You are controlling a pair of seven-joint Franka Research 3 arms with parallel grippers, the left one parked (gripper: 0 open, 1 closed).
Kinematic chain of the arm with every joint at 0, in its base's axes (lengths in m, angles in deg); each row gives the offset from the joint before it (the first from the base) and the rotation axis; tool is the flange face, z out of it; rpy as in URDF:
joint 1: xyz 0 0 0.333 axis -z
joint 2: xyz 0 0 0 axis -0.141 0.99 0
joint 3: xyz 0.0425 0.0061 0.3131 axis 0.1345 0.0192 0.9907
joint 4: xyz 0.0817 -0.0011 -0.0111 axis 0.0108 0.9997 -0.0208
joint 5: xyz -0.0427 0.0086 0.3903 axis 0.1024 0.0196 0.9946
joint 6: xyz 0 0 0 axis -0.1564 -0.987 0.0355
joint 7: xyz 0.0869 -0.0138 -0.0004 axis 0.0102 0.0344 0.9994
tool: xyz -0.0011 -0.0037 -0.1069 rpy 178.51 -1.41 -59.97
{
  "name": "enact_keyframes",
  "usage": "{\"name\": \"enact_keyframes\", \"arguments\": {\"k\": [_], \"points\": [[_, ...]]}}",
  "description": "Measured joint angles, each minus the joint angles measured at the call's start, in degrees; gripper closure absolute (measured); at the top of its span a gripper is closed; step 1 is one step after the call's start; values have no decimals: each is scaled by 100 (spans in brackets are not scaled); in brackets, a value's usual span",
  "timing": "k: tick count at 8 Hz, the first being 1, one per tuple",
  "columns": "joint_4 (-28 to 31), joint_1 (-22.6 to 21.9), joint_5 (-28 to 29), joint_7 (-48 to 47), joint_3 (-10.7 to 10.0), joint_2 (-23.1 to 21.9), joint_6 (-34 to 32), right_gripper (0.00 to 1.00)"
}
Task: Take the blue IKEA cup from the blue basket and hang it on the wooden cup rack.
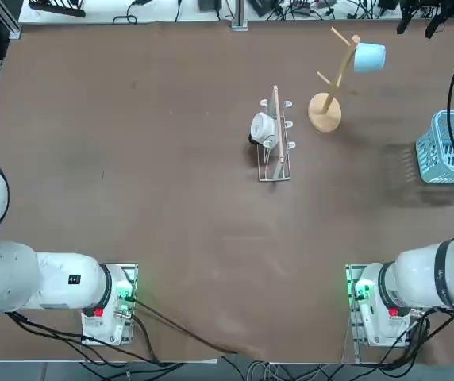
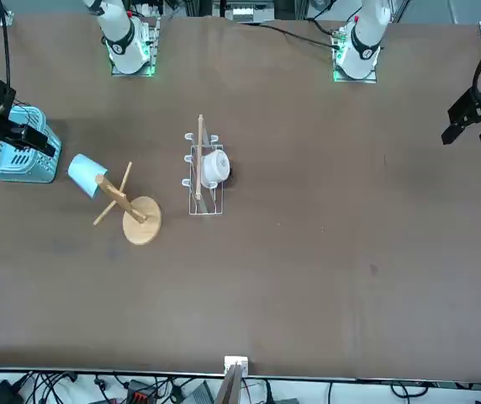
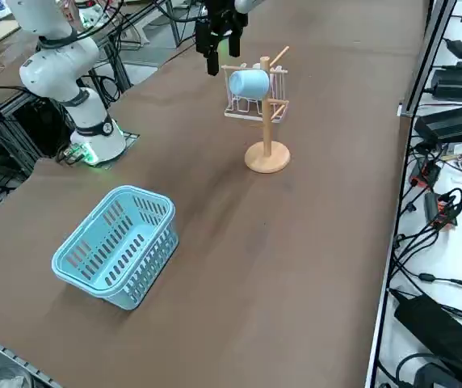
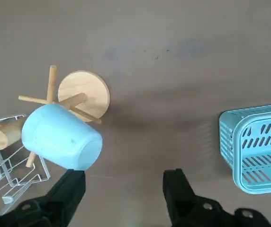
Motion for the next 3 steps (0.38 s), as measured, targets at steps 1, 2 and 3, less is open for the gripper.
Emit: {"name": "enact_keyframes", "arguments": {"k": [1,2,3], "points": [[0,0,-1,0,0,0,0,0],[0,-1,-2,0,0,0,0,0],[0,-2,-2,0,0,0,0,0]]}}
